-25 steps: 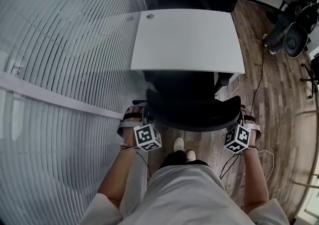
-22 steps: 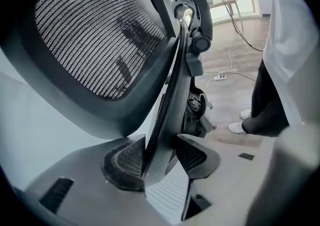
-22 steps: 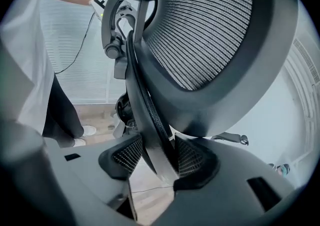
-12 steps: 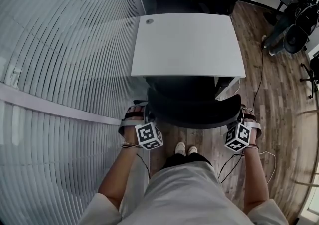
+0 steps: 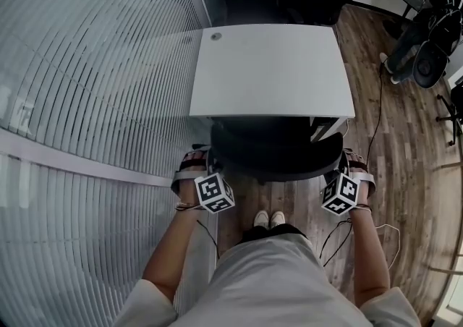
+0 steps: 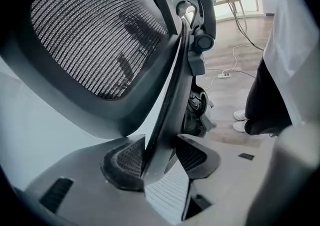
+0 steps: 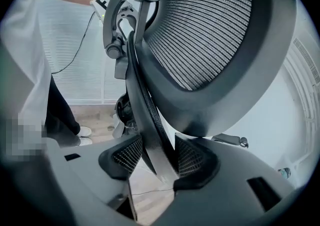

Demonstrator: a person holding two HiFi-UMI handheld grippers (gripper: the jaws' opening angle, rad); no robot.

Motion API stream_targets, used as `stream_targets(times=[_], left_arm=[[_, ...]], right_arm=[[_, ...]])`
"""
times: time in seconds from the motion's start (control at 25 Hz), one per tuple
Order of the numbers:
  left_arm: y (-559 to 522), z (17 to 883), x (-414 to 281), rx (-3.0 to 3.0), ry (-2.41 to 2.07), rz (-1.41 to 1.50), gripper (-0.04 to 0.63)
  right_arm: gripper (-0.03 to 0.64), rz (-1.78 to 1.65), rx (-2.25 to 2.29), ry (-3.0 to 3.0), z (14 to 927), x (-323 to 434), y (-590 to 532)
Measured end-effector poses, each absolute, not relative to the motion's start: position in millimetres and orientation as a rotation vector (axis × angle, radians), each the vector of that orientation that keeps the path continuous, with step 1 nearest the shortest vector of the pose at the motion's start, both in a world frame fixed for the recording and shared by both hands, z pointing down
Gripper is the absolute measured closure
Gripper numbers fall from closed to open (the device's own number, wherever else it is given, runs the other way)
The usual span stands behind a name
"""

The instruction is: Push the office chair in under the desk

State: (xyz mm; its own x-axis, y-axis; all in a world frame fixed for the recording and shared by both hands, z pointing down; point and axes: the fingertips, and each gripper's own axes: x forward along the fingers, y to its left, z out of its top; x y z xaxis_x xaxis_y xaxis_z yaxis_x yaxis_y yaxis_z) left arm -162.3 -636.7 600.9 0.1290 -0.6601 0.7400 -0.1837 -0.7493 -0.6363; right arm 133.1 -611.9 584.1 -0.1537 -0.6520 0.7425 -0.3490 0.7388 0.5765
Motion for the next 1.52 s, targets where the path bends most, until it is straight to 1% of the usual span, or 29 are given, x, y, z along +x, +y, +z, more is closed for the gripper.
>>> stream_targets(times=[0.68,1.52], left_arm=[[-677,602,-157,-2.015,0.844,-1.687,0.387],[-684,603,-153,-2.028,0.836,-1.679,0.388]], right_arm=[[0.4,-0.336,0.774,-1.77,585,141,-658],[0.399,-0.355,0.767,-1.769,585,144,-667]])
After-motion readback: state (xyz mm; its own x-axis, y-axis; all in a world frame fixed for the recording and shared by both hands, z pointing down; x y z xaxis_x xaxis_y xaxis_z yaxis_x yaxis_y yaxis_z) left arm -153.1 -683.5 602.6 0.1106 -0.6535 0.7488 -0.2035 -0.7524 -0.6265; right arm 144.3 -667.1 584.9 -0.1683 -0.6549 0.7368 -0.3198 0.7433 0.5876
